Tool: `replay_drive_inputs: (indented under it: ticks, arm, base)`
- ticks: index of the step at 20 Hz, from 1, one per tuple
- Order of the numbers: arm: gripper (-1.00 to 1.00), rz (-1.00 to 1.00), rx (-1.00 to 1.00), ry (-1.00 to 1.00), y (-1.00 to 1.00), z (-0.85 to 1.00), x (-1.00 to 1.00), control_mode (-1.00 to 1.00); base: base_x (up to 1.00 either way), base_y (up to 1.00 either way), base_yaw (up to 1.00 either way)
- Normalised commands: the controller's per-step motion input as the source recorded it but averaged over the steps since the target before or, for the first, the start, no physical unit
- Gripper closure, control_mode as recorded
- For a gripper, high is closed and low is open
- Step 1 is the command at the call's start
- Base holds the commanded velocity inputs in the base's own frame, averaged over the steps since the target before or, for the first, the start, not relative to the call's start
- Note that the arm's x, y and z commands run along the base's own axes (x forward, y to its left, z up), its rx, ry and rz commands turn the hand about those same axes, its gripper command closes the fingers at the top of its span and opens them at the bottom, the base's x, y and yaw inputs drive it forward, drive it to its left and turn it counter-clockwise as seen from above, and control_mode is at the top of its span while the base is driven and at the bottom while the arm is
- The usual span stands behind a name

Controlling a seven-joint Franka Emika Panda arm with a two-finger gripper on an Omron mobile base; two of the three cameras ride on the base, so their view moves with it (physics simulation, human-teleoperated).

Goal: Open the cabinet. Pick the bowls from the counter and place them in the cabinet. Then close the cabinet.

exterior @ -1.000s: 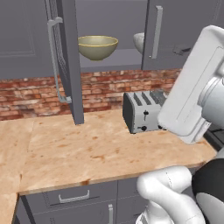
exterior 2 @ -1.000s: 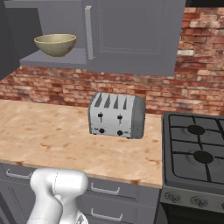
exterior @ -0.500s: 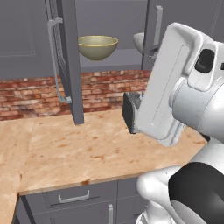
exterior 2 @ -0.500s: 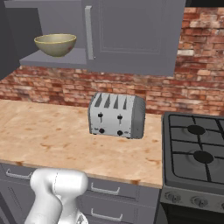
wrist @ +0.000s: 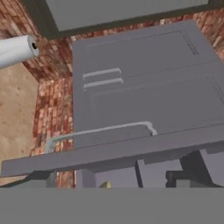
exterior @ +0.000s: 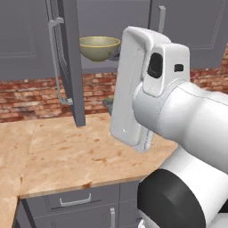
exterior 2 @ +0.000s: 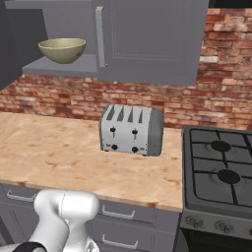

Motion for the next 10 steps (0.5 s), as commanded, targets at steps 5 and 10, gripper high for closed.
replay_drive_inputs:
  ticks: [5, 10]
  arm:
    - [-1.0, -0.04, -0.1, 0.0, 0.46, -0.18, 0.2, -1.0]
    - [-1.0, -0.05, -0.1, 0.0, 0.43, -0.22, 0.25, -1.0]
  base:
    - [0.0, 0.0, 0.0]
    - [0.0, 0.0, 0.0]
